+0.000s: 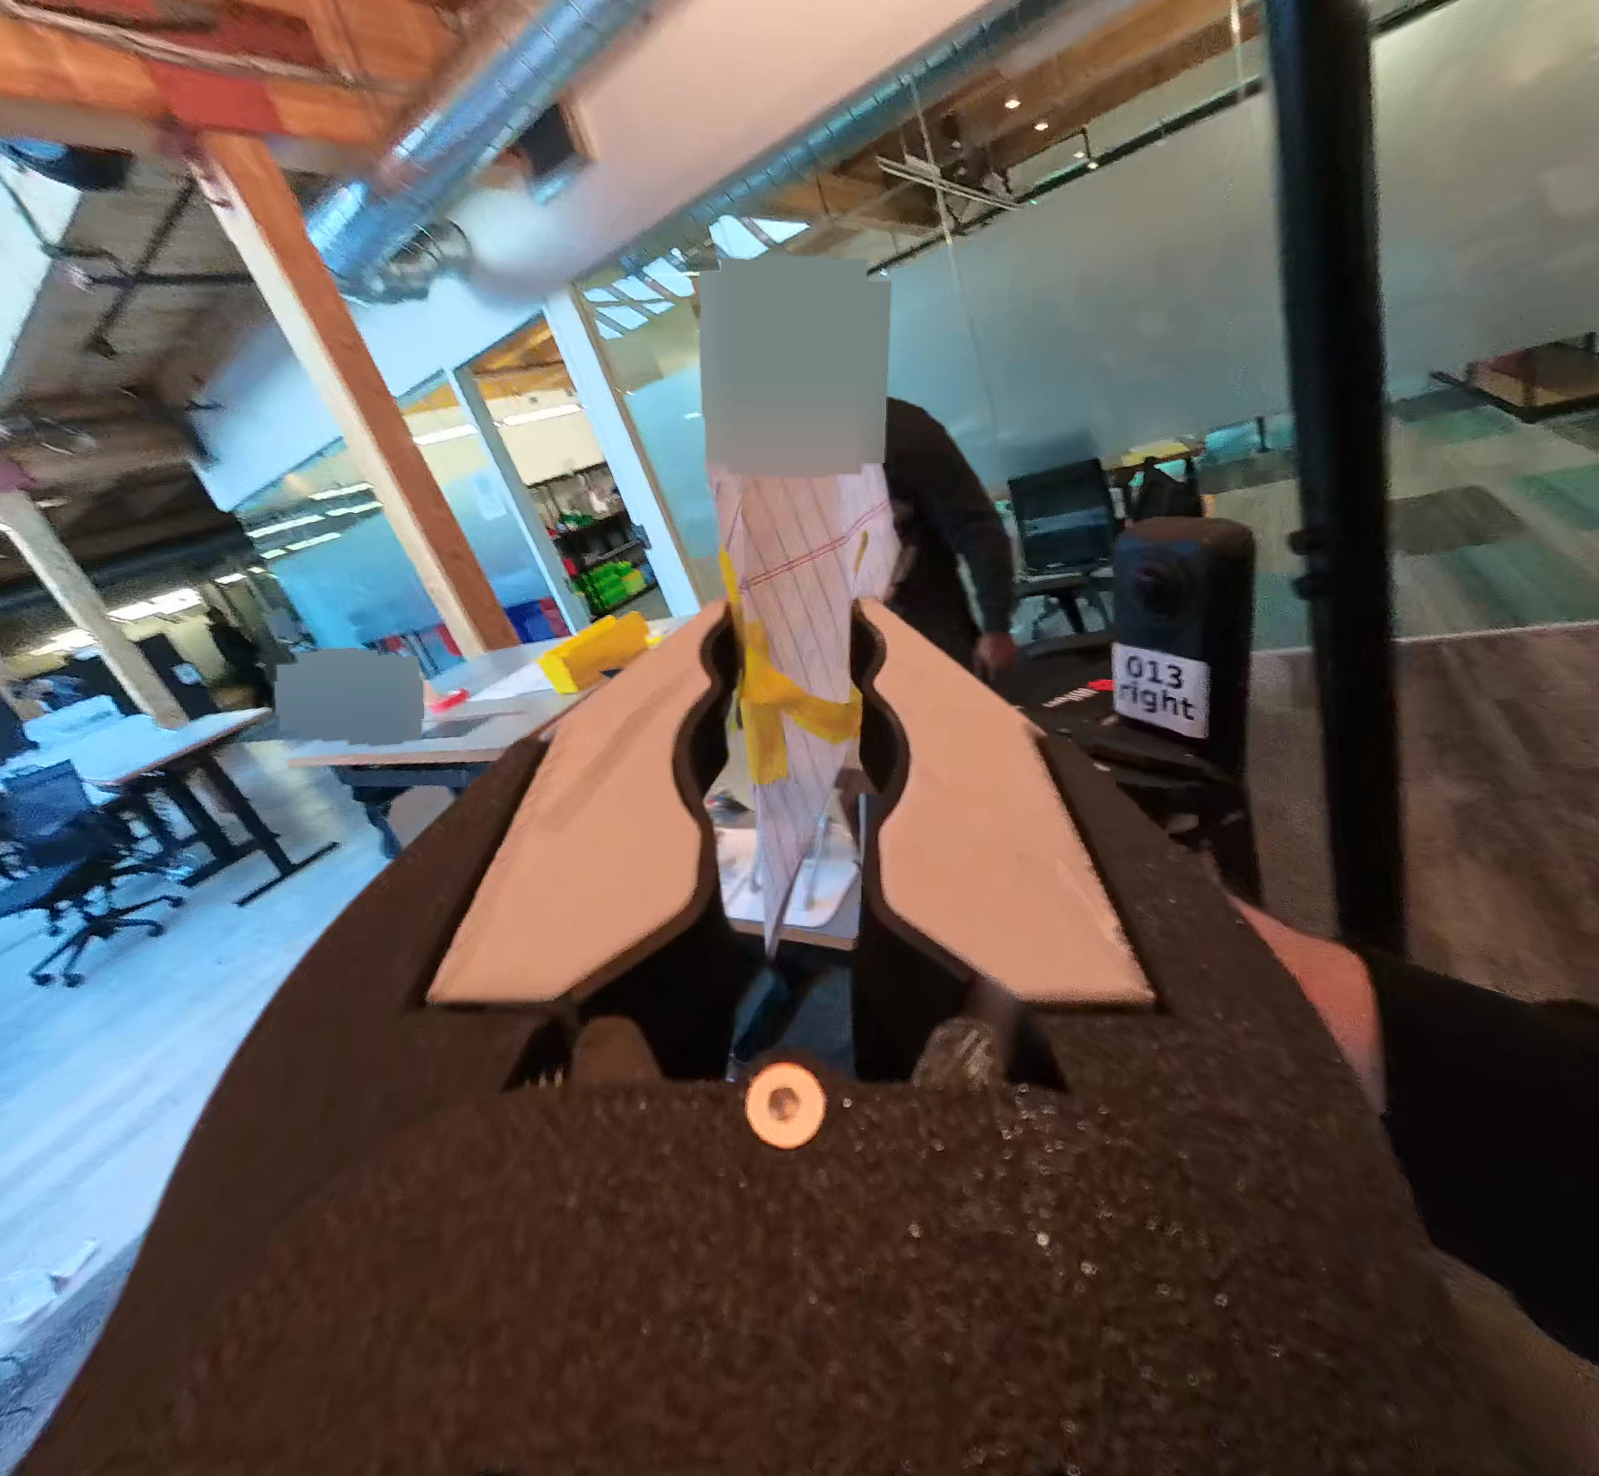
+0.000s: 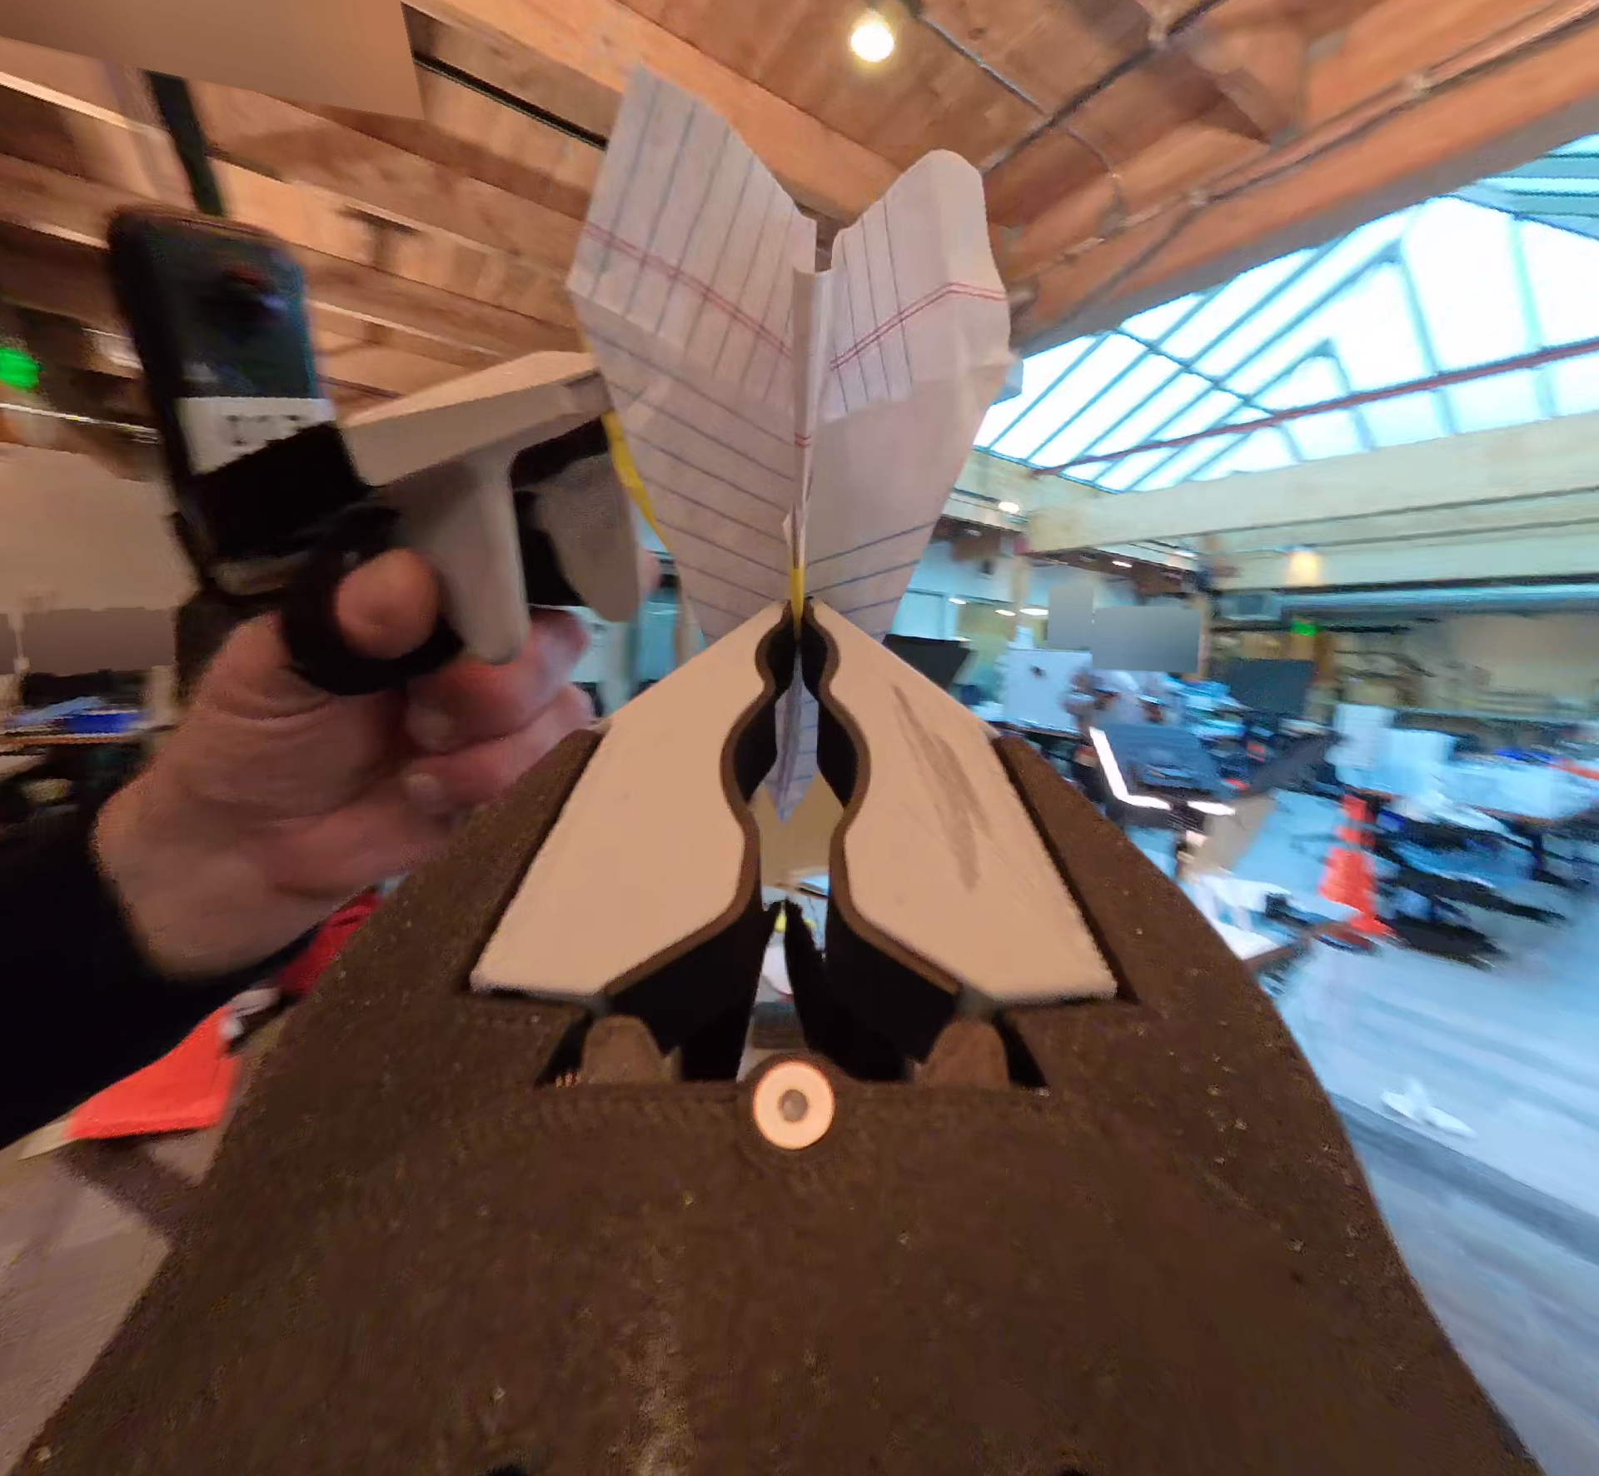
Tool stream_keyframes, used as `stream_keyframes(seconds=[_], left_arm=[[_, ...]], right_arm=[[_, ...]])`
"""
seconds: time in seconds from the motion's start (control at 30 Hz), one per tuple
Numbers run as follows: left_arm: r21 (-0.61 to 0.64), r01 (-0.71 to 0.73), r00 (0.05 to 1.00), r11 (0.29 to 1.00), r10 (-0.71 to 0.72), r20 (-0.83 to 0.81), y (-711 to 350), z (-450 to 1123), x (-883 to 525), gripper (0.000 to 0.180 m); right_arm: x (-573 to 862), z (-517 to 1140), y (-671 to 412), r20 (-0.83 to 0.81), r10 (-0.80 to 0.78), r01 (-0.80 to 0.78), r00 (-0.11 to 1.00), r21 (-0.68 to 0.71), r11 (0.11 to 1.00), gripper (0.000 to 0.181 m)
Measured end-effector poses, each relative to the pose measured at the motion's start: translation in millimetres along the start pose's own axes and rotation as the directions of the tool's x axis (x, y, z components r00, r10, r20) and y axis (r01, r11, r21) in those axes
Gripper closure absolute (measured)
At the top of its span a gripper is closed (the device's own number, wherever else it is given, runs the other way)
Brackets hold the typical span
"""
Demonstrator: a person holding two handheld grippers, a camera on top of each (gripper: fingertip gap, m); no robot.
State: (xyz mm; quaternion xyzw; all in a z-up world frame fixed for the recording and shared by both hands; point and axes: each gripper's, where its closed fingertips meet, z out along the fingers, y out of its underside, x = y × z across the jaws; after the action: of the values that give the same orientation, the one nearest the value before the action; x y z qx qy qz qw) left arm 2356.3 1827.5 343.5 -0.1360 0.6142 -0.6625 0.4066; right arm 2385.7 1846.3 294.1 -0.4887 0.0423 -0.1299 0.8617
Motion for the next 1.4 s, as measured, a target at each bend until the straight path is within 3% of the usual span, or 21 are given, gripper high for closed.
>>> stream_keyframes(seconds=[0.13,0.23,0.33,0.57,1.07,1.23,1.3,1.4], left_arm=[[0.089,-0.171,0.982,0.981,0.161,0.102,5,-6,-38,0.167],[0.064,-0.250,0.963,0.966,0.241,0.121,16,5,-58,0.166],[0.056,-0.219,0.956,0.974,0.204,0.209,21,18,-111,0.162],[0.040,-0.117,0.954,0.992,0.101,0.283,49,48,-196,0.160],[0.141,0.218,0.940,0.966,-0.246,0.236,106,161,-303,0.173],[0.198,0.205,0.950,0.959,-0.243,0.198,108,203,-317,0.180],[0.221,0.174,0.947,0.960,-0.225,0.231,111,212,-325,0.174],[0.194,0.149,0.938,0.970,-0.201,0.281,121,226,-337,0.149]], right_arm=[[63,26,25,-0.277,-0.126,0.093,0.952,-0.131,0.987,0.181],[89,51,35,-0.411,-0.303,0.210,0.860,-0.257,0.943,0.181],[104,76,38,-0.481,-0.485,0.332,0.731,-0.371,0.868,0.181],[142,116,39,-0.493,-0.680,0.460,0.542,-0.503,0.732,0.181],[294,146,61,-0.418,-0.657,0.493,0.627,-0.440,0.751,0.181],[344,152,59,-0.384,-0.630,0.492,0.675,-0.402,0.772,0.181],[361,152,59,-0.378,-0.603,0.476,0.703,-0.380,0.793,0.181],[381,148,60,-0.376,-0.580,0.462,0.723,-0.361,0.810,0.181]])
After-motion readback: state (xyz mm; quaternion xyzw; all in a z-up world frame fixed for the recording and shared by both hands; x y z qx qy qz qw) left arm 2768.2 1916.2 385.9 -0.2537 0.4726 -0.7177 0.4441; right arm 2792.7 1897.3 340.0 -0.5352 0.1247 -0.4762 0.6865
